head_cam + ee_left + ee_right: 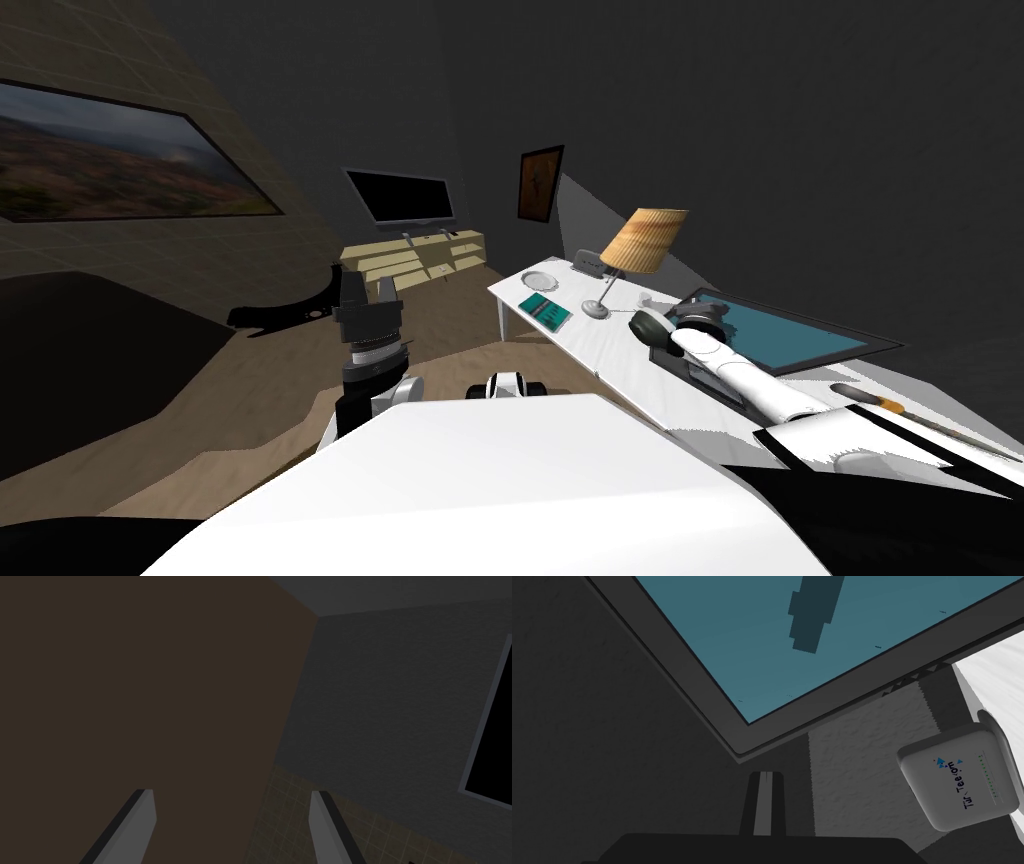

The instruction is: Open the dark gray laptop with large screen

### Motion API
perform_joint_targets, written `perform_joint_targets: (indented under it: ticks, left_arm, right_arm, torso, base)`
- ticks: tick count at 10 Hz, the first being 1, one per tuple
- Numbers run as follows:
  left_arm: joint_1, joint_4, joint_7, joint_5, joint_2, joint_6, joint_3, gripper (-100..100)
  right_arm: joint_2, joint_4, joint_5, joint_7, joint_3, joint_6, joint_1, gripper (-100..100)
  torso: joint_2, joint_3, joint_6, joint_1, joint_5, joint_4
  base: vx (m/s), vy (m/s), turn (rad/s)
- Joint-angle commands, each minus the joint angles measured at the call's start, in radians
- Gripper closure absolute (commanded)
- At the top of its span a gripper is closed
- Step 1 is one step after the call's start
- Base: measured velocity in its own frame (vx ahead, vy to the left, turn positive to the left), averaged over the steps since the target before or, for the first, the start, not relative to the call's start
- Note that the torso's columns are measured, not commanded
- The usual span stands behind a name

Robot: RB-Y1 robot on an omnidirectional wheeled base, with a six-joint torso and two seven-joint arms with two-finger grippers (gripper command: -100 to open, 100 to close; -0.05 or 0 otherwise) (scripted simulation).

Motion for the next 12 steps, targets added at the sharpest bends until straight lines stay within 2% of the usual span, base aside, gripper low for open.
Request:
perform_joint_targets:
  ticks: [1,2,3,4,5,6,7,8,9,10,11,12]
  left_arm:
    - [0.0,0.0,0.0,0.0,0.0,0.0,0.0,0]
    - [0.0,0.0,0.0,0.0,0.0,0.0,0.0,0]
    - [0.0,0.0,0.0,0.0,0.0,0.0,0.0,0]
    - [0.0,0.0,0.0,0.0,0.0,0.0,0.0,0]
    - [0.0,0.0,0.0,0.0,0.0,0.0,0.0,0]
    - [0.0,0.0,0.0,0.0,0.0,0.0,0.0,0]
    - [0.0,0.0,0.0,0.0,0.0,0.0,0.0,0]
    - [0.0,0.0,0.0,0.0,0.0,0.0,0.0,0]
    - [0.0,0.0,0.0,0.0,0.0,0.0,0.0,0]
    - [0.0,0.0,0.0,0.0,0.0,0.0,0.0,0]
    - [0.0,0.0,0.0,0.0,0.0,0.0,0.0,0]
    - [0.0,0.0,0.0,0.0,0.0,0.0,0.0,0]
  right_arm:
    - [0.039,-0.009,0.037,-0.009,0.014,0.075,0.002,100]
    - [0.067,-0.021,0.066,-0.012,0.022,0.103,0.006,100]
    - [0.067,-0.021,0.066,-0.012,0.022,0.134,0.006,100]
    - [0.067,-0.021,0.066,-0.012,0.022,0.144,0.006,100]
    - [0.096,-0.033,0.095,-0.014,0.03,0.186,0.009,100]
    - [0.096,-0.033,0.095,-0.014,0.03,0.208,0.009,100]
    - [0.125,-0.045,0.125,-0.016,0.038,0.244,0.013,100]
    - [0.125,-0.045,0.125,-0.016,0.038,0.273,0.013,100]
    - [0.153,-0.056,0.154,-0.019,0.045,0.301,0.016,100]
    - [0.153,-0.056,0.154,-0.019,0.045,0.332,0.016,100]
    - [0.182,-0.068,0.183,-0.021,0.053,0.361,0.02,100]
    - [0.182,-0.068,0.183,-0.021,0.053,0.393,0.02,100]
  torso:
    - [-0.002,-0.001,-0.001,-0.003,-0.002,-0.001]
    - [-0.003,-0.002,0.0,-0.005,-0.001,-0.001]
    - [-0.004,-0.002,0.0,-0.006,-0.004,-0.002]
    - [-0.004,-0.002,0.0,-0.007,-0.003,-0.002]
    - [-0.004,-0.002,0.002,-0.006,-0.001,-0.001]
    - [-0.003,-0.001,0.001,-0.007,-0.003,-0.002]
    - [-0.002,-0.001,0.002,-0.008,-0.003,-0.001]
    - [-0.003,-0.001,0.001,-0.009,-0.004,-0.002]
    - [-0.002,-0.001,0.003,-0.01,-0.003,-0.001]
    - [-0.002,0.0,0.003,-0.009,-0.005,-0.002]
    - [-0.002,-0.001,0.004,-0.01,-0.004,-0.002]
    - [-0.002,-0.001,0.004,-0.01,-0.005,-0.003]
  base:
    - [-0.037,-0.022,0.018]
    - [-0.035,-0.034,0.003]
    - [-0.029,-0.027,0.009]
    - [-0.012,-0.005,0.02]
    - [-0.021,-0.026,0.003]
    - [-0.025,-0.017,0.016]
    - [-0.03,-0.033,0.008]
    - [-0.032,-0.027,0.022]
    - [-0.043,-0.04,0.015]
    - [-0.035,-0.024,0.02]
    - [-0.024,-0.033,0.014]
    - [-0.027,-0.022,0.014]
